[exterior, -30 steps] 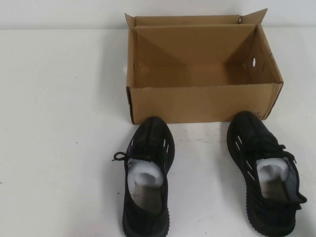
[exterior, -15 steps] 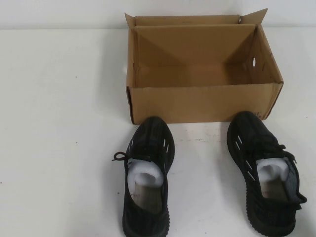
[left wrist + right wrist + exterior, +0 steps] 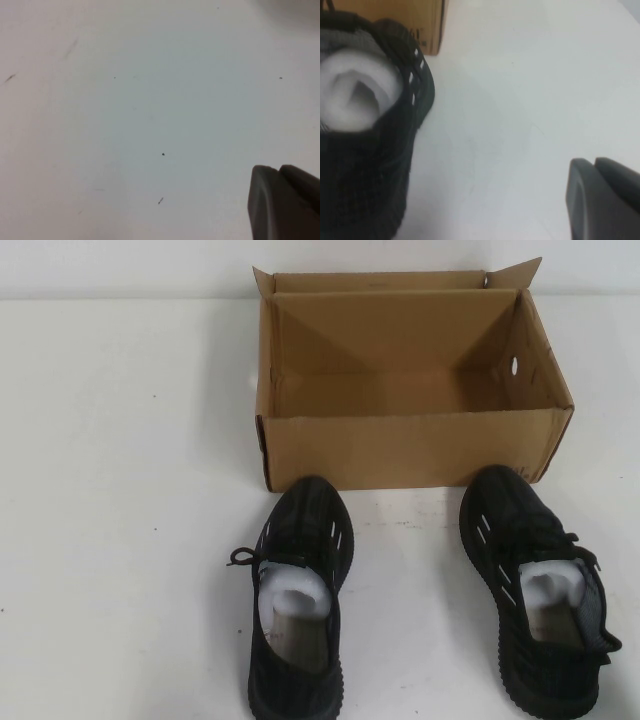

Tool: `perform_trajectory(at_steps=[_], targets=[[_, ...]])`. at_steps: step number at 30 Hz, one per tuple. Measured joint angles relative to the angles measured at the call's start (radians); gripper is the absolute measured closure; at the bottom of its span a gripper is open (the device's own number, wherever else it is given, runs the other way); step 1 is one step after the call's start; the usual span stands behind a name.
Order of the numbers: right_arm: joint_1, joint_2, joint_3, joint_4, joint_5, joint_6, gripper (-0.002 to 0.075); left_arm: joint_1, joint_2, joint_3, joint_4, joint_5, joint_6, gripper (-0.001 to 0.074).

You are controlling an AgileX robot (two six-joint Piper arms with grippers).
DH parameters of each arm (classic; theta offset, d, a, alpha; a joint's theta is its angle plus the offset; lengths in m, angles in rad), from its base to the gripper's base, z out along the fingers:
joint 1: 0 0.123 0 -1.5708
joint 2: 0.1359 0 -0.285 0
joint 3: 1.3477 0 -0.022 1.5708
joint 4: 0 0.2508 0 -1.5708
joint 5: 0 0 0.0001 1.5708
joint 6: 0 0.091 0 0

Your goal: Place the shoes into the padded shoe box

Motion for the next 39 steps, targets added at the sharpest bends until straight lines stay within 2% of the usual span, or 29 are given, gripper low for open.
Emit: perform_trajectory(at_steps=[6,10,16,24,27,31,39], targets=[[0.000,0.000,0.000,0.118,-0.044,0.000,0.0734,0.000,0.000,0.000,0.000,0.000,0.000,0.0738],[0.000,0.000,0.000,0.273,-0.085,0.000,0.0734,0.000,0.000,0.000,0.000,0.000,0.000,0.0738],[0.000,0.000,0.000,0.627,-0.231,0.000,0.0734,0.000,0.000,0.000,0.000,0.000,0.000,0.0738],[0.000,0.000,0.000,0.837,-0.308,0.000,0.0734,0.000,0.000,0.000,0.000,0.000,0.000,0.0738],[0.000,0.003,-0.010,0.857,-0.260,0.000,0.0734,0.000,0.000,0.000,0.000,0.000,0.000,0.0738],[0.000,0.130,-0.123,0.821,-0.071,0.000,0.0733,0.000,0.000,0.000,0.000,0.000,0.000,0.0738],[0.000,0.560,-0.486,0.464,0.385,0.002,0.0734,0.000,0.000,0.000,0.000,0.000,0.000,0.0738]])
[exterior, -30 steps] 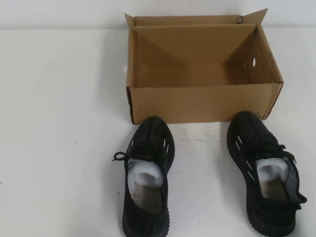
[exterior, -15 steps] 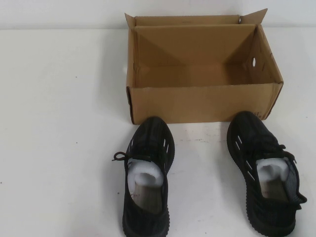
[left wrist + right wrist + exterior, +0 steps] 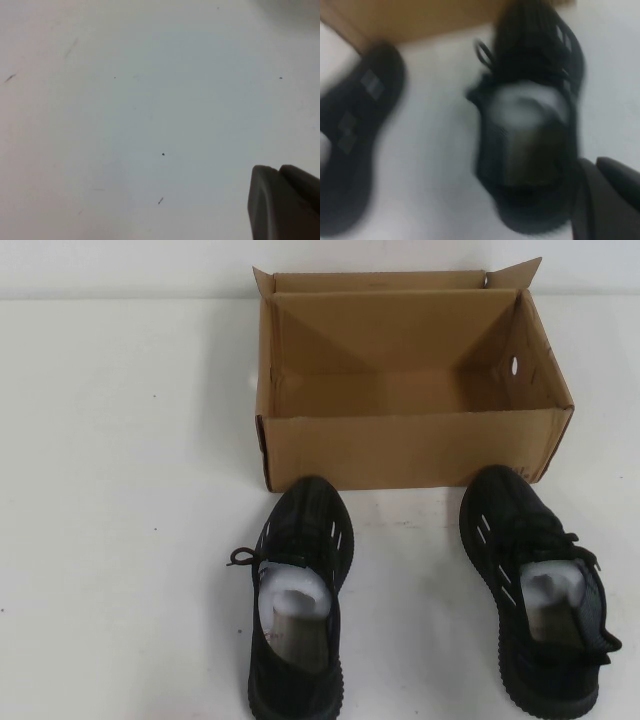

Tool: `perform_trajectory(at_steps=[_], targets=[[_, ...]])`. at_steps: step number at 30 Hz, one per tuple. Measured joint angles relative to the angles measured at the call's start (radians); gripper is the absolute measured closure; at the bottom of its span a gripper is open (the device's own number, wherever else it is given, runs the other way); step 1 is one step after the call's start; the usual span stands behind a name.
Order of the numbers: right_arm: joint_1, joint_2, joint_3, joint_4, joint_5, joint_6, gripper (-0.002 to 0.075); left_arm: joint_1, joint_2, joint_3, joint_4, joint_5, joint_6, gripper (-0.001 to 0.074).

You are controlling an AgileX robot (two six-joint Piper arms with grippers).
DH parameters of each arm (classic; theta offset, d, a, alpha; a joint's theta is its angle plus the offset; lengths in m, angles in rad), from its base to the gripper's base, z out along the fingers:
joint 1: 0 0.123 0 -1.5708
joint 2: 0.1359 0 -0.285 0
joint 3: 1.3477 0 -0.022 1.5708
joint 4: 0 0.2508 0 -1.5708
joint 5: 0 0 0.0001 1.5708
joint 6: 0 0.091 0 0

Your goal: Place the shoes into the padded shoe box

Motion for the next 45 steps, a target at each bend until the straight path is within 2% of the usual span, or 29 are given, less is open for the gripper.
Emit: perform_trajectory(at_steps=[3,5,10,15,19,21,23,27,30,40,45], targets=[[0.000,0.150,-0.146,-0.130,0.118,-0.031,0.0734,0.000,0.000,0.000,0.000,0.000,0.000,0.0738],[0.000,0.234,-0.237,-0.172,0.182,-0.119,0.0734,0.000,0.000,0.000,0.000,0.000,0.000,0.0738],[0.052,0.397,-0.412,-0.152,0.273,-0.367,0.0734,0.000,0.000,0.000,0.000,0.000,0.000,0.0738],[0.220,0.545,-0.532,-0.196,0.327,-0.593,0.0733,0.000,0.000,0.000,0.000,0.000,0.000,0.0738],[0.384,0.627,-0.571,-0.315,0.340,-0.680,0.0725,0.000,0.000,0.000,0.000,0.000,0.000,0.0738],[0.453,0.667,-0.576,-0.394,0.340,-0.695,0.0686,0.000,0.000,0.000,0.000,0.000,0.000,0.0738],[0.488,0.702,-0.577,-0.443,0.336,-0.701,0.0615,0.000,0.000,0.000,0.000,0.000,0.000,0.0738],[0.503,0.755,-0.580,-0.495,0.293,-0.712,0.0439,0.000,0.000,0.000,0.000,0.000,0.000,0.0738],[0.503,0.785,-0.580,-0.561,0.249,-0.726,0.0370,0.000,0.000,0.000,0.000,0.000,0.000,0.0738],[0.503,0.854,-0.580,-0.597,0.171,-0.752,0.0343,0.000,0.000,0.000,0.000,0.000,0.000,0.0738],[0.503,0.869,-0.580,-0.620,0.166,-0.762,0.0405,0.000,0.000,0.000,0.000,0.000,0.000,0.0738]])
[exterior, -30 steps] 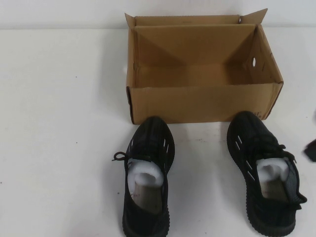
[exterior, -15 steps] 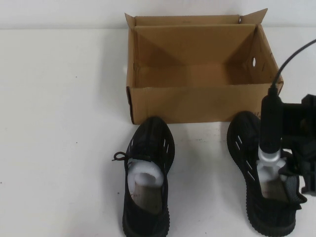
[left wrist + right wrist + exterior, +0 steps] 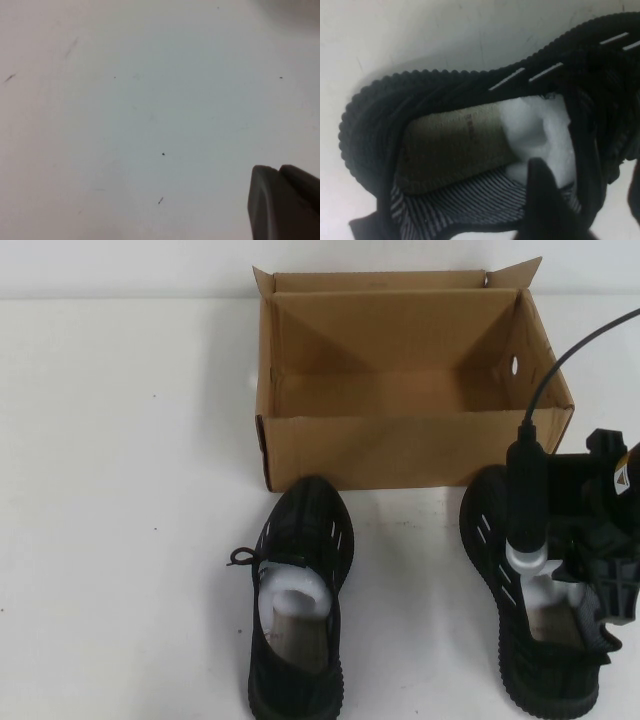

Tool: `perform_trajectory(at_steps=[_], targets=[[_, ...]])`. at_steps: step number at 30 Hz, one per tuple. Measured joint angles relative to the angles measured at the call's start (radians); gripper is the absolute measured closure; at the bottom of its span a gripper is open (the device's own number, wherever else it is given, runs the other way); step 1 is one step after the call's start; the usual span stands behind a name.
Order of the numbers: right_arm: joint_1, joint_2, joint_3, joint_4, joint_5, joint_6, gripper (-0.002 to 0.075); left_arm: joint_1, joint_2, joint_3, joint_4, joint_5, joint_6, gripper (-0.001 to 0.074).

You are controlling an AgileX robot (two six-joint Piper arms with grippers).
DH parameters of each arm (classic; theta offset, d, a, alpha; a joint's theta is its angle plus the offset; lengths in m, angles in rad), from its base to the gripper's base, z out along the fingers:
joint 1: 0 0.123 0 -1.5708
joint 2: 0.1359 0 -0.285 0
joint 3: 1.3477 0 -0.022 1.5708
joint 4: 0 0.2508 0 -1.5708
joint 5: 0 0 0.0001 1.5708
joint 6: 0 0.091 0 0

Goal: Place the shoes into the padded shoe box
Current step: Pick up the shoe from the table

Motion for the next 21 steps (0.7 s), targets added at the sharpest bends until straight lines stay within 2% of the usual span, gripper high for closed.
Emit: perform_trajectory(at_steps=[6,21], targets=[[0.000,0.017,0.000,-0.003,-0.002,-0.022,0.0455,0.000,0.000,0.000,0.000,0.000,0.000,0.0738],[0.000,0.036,0.000,-0.005,-0.021,-0.049,0.0465,0.000,0.000,0.000,0.000,0.000,0.000,0.0738]])
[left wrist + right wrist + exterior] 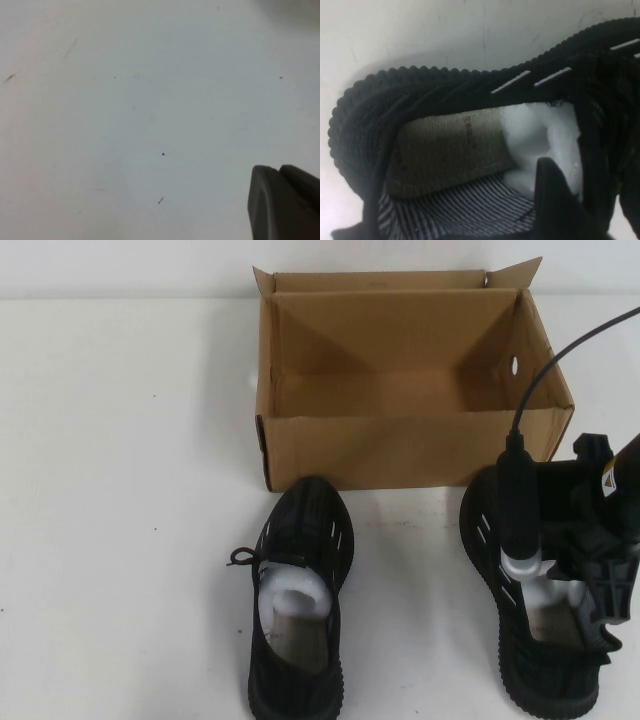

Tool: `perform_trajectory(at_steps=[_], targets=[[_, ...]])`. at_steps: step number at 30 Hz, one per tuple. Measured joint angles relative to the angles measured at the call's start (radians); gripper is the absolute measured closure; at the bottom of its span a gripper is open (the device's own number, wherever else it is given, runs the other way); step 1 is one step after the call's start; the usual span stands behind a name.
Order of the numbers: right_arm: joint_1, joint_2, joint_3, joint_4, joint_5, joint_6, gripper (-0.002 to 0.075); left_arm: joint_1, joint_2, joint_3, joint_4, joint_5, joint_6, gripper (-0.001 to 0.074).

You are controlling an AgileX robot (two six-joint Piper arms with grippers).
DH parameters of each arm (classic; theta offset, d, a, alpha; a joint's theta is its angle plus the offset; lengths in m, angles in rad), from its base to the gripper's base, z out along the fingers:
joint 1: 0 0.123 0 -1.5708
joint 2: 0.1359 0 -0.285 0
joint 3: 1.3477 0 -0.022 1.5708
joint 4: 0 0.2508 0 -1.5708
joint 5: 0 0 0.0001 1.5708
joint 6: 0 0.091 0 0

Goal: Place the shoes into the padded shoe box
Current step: Pick up the shoe from the table

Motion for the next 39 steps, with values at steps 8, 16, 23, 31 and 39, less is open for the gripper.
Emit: perform_trajectory(at_steps=[8,16,23,31,39], targets=[[0.000,0.000,0.000,0.008,0.000,-0.004,0.0533,0.000,0.000,0.000,0.000,0.000,0.000,0.0738],[0.020,0.000,0.000,0.009,-0.002,-0.004,0.0593,0.000,0.000,0.000,0.000,0.000,0.000,0.0738],[0.020,0.000,0.000,-0.023,0.003,-0.006,0.0702,0.000,0.000,0.000,0.000,0.000,0.000,0.0738],[0.020,0.000,0.000,-0.043,0.004,0.001,0.0716,0.000,0.000,0.000,0.000,0.000,0.000,0.0738],[0.030,-0.034,0.000,-0.080,0.012,0.136,0.0717,0.000,0.000,0.000,0.000,0.000,0.000,0.0738]])
